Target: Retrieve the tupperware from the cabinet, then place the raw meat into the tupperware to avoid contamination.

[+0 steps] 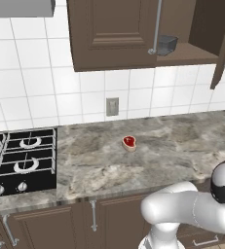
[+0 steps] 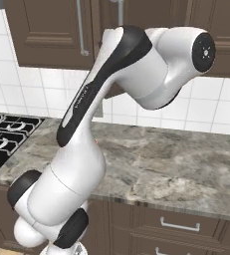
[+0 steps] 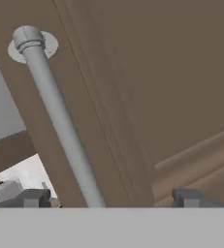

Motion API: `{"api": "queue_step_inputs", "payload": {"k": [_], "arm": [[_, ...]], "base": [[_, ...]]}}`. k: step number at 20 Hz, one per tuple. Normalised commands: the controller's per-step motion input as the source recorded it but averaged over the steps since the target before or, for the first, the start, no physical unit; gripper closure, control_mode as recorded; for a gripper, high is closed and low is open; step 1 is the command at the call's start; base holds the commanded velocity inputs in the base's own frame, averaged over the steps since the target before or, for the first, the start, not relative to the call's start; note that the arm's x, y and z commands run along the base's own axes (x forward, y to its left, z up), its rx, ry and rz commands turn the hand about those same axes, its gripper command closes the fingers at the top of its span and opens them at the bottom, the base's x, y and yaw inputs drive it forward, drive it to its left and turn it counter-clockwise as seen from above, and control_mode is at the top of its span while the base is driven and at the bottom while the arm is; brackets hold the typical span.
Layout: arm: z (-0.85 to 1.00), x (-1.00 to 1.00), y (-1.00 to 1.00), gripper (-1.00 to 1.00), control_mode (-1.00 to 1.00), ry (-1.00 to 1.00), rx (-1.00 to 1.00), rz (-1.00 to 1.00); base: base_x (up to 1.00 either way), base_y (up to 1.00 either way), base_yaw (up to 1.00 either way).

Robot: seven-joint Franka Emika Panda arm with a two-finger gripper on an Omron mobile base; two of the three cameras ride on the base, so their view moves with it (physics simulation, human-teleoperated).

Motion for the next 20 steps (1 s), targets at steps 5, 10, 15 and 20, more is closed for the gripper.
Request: {"api": "queue_step_inputs", "payload": {"k": [5,10,15,20], "arm": [[0.06,-0.80,0.03,-1.00,-1.00,-0.18,0.00,0.07],[0.00,-0.96,0.45,-1.00,-1.00,-0.17,-0.04,0.07],[-0.03,-0.63,0.96,-1.00,-1.00,-0.08,-0.18,0.07],[-0.04,-0.25,1.00,-1.00,-1.00,-0.07,-0.30,0.04]], "base": [[0.00,0.00,0.00],[0.00,0.00,0.00],[0.00,0.00,0.00],[0.00,0.00,0.00]]}}
